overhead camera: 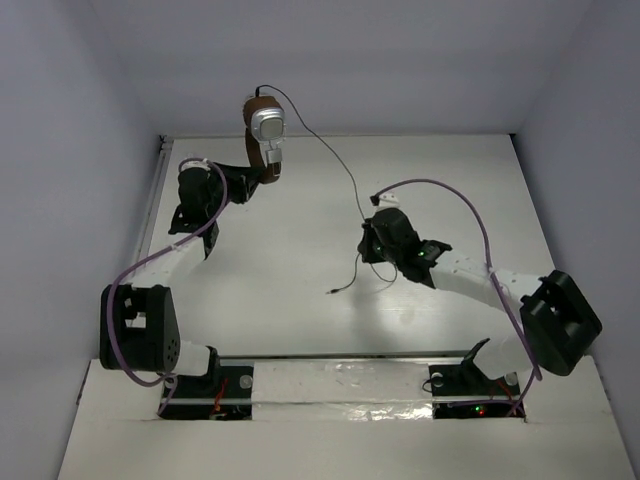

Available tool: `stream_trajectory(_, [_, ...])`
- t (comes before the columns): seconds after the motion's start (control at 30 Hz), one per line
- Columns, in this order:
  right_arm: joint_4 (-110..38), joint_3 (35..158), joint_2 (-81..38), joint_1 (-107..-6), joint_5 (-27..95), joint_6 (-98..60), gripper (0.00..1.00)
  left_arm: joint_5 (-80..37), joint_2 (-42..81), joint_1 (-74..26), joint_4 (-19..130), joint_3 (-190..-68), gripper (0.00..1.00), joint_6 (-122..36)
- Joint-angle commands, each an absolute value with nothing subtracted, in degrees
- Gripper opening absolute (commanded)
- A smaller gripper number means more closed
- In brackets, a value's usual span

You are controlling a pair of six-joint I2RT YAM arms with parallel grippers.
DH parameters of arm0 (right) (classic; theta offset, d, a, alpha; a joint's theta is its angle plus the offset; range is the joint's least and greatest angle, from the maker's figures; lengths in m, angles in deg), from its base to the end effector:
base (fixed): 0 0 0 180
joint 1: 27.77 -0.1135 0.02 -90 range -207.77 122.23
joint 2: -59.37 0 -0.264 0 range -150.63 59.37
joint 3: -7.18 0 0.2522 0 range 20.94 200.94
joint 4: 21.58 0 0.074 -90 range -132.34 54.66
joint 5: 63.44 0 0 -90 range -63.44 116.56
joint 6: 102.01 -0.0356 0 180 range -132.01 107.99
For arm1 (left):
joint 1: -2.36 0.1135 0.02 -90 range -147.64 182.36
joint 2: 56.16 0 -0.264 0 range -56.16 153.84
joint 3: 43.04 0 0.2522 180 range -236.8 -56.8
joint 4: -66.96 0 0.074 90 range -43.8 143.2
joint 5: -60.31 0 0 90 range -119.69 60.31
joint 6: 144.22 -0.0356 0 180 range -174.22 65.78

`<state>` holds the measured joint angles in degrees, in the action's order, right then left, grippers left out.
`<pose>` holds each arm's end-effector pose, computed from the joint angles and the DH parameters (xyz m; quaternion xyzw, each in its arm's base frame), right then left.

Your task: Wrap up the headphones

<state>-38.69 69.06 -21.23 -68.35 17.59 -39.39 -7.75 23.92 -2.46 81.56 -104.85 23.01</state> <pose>0.2347 0.1937 0.2291 -0.0667 0.8858 0.1960 0.4153 0.3186 -0.0402 0.2876 -0.3179 0.6547 -0.5455 0.4156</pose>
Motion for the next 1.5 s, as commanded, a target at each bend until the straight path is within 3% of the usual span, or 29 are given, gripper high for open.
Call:
stream_trajectory(0.0, [-41.04,75.23,-25.60,-76.26,14.27,-38.56,0.00,-9.80,18.82,-3.52,93.64,-104.79,0.00,27.79])
stream_trajectory(0.33, [-52.99,91.77,-31.60,-95.86,11.01,-33.38,0.00,-28.07,12.14,-6.43,76.41,-107.86,0.00,10.67])
stream_trajectory(0.73, [-69.43,103.72,-26.33,-100.63,2.58,-30.74,0.00,-49.36,14.58,-20.39,67.00,-109.18,0.00,-7.36])
stream_trajectory(1.1, [-79.19,108.66,-20.61,-100.63,-12.10,-24.76,0.00,-44.90,18.90,-28.40,66.91,-108.66,0.00,-22.49])
stream_trajectory(1.47, [-75.25,107.17,-17.54,-95.53,-17.20,-20.98,0.00,-38.22,13.63,-29.54,64.54,-104.79,0.00,-27.41])
